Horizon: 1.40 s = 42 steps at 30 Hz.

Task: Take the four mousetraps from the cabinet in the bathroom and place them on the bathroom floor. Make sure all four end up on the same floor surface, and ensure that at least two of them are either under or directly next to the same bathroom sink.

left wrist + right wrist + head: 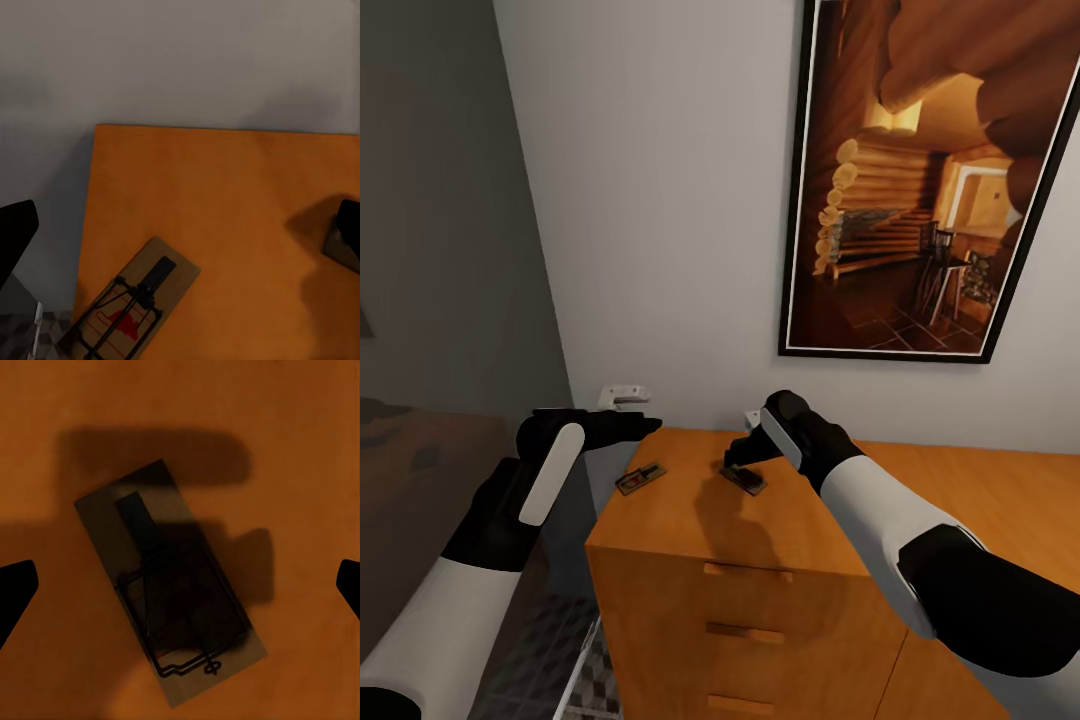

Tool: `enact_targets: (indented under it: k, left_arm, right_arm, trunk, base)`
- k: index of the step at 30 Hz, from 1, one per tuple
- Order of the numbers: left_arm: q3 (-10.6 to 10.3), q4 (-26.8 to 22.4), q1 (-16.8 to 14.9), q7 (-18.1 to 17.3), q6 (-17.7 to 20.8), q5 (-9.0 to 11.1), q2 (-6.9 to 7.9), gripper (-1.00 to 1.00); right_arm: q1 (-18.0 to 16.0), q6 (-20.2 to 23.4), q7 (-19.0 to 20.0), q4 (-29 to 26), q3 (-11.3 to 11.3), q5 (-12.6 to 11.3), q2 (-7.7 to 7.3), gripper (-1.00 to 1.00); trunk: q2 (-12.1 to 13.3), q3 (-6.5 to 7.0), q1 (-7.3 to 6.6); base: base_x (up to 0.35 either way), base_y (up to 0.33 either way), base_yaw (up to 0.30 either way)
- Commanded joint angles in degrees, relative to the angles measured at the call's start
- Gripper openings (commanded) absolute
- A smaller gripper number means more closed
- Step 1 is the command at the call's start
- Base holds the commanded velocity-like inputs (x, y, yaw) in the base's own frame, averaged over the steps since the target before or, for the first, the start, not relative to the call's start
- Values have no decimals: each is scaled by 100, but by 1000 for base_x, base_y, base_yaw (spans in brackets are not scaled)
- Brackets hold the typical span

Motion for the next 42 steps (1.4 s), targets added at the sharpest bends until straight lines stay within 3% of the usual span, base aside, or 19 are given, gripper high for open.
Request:
enact_targets:
  k: [1, 19, 42]
  left_arm:
    - [-11, -5, -6, 60, 13, 59, 5, 100]
    - [-11, 3, -6, 64, 8, 69, 5, 100]
    - [-11, 4, -6, 69, -4, 67, 5, 100]
  right_arm:
    - [-6, 17, -8, -2, 25, -19, -4, 100]
    - [-6, 17, -11, 5, 22, -27, 1, 100]
    - [-6, 17, 13, 56, 16, -43, 17, 100]
  trunk:
    - [-4, -7, 0]
    - [-4, -7, 0]
    - [-4, -7, 0]
  base:
    - [0, 0, 0]
    - [103, 0, 0]
    - [10, 0, 0]
